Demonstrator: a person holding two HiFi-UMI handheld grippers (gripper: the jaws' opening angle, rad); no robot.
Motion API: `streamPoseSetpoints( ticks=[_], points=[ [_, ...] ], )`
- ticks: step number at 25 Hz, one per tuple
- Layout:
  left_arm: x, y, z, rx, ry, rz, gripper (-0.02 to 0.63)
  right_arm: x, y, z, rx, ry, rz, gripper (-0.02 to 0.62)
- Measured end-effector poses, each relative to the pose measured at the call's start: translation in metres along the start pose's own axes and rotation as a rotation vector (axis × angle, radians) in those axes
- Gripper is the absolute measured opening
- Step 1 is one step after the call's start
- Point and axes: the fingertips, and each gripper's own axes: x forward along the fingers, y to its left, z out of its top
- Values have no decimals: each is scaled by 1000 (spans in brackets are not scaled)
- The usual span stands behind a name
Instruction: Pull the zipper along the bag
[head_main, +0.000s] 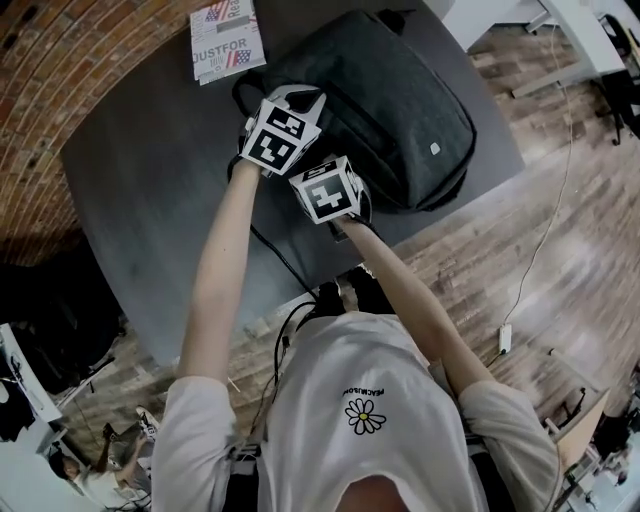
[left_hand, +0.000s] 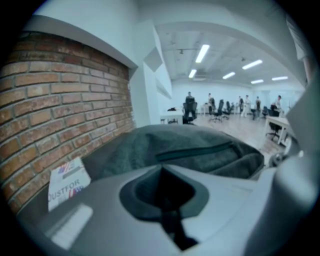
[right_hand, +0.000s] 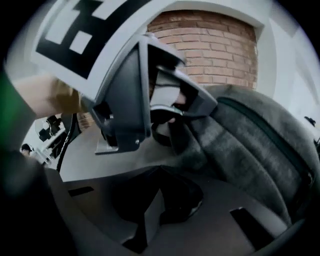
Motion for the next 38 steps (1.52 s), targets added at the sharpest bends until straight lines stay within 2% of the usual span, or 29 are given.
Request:
streamPoseSetpoints(
  ticks=[1,3,7,10,13,15,18,20,26,34,38],
  points=[
    [0,0,0,-3,-1,2,-2,-1,-1,5,-12,-7,-21,0],
    [1,0,0,-7,1,4,-2,-5,1,7,24,-27,-2,0],
    [0,2,-1,-12,1,8,-2,-18,-1,-8,46,-34,14,1],
    [-1,3,0,-16,3,23,-2,-34,-6,-17,25,-39,5,0],
    [-7,1,5,36,3,59,0,-58,-12,-19,-41,-62,-18,2],
    [-23,5,17,44,-42,119,0,-76,-19,-13,-90,-95,-48,2],
    [-63,18,56,-35,-198,234,0,-107,-32,9,-140,-171,-101,2],
    [-95,21,82,-54,-294,304,0,-129,-36,24,-160,-230,-129,2],
    [-189,4,137,-15,-465,499,0,-193,-33,67,-214,-426,-180,2],
    [-289,-40,138,-88,-623,747,0,-250,-3,93,-262,-635,-163,2],
    [-309,-54,111,-150,-582,824,-1,-267,10,99,-310,-700,-170,2]
  ],
)
